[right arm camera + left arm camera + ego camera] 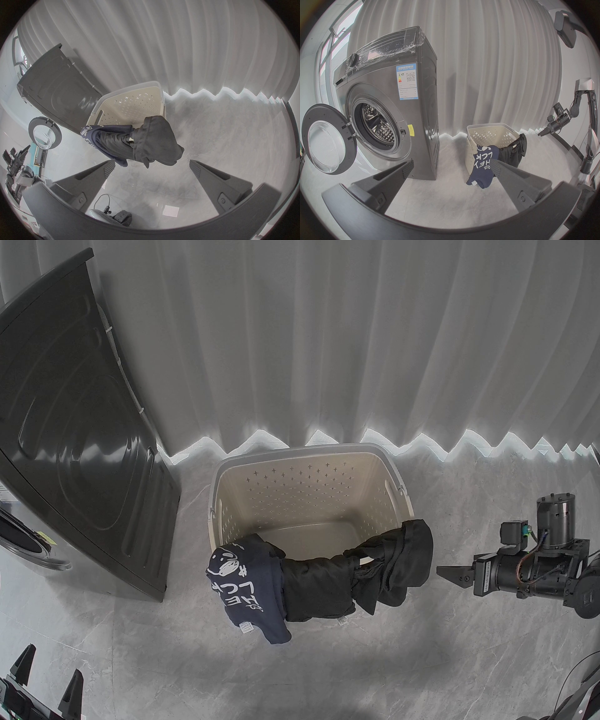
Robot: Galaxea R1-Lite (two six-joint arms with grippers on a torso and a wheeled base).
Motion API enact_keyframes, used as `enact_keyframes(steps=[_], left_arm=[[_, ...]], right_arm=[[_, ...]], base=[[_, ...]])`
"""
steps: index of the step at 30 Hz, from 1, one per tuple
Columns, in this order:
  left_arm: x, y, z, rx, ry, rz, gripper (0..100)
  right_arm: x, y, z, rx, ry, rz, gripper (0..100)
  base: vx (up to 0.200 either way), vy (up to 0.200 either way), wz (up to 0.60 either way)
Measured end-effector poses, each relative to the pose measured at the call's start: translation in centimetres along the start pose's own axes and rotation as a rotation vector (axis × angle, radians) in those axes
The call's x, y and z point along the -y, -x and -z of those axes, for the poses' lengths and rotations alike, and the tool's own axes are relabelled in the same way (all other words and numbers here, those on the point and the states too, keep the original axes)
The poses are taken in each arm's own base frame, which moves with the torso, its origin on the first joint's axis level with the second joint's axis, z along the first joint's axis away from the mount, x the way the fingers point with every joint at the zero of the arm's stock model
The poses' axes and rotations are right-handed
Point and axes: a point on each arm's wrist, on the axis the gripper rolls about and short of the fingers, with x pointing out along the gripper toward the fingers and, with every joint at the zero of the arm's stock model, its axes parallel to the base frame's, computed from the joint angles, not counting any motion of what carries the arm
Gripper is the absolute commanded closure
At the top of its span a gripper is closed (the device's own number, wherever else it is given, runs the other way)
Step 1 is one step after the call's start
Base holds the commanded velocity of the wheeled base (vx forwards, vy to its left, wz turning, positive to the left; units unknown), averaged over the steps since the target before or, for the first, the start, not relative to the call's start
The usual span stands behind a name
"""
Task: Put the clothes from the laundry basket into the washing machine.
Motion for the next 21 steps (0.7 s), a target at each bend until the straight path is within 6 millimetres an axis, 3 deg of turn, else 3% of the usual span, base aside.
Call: enact_keyframes(steps=[21], left_arm=[[0.0,0.0,0.0,0.0,-0.002,0.0,0]], right_arm=[[-2.0,-8.7,0.1,-0.037,-0.044,0.002,0]], base=[[0.0,0.0,0.0]])
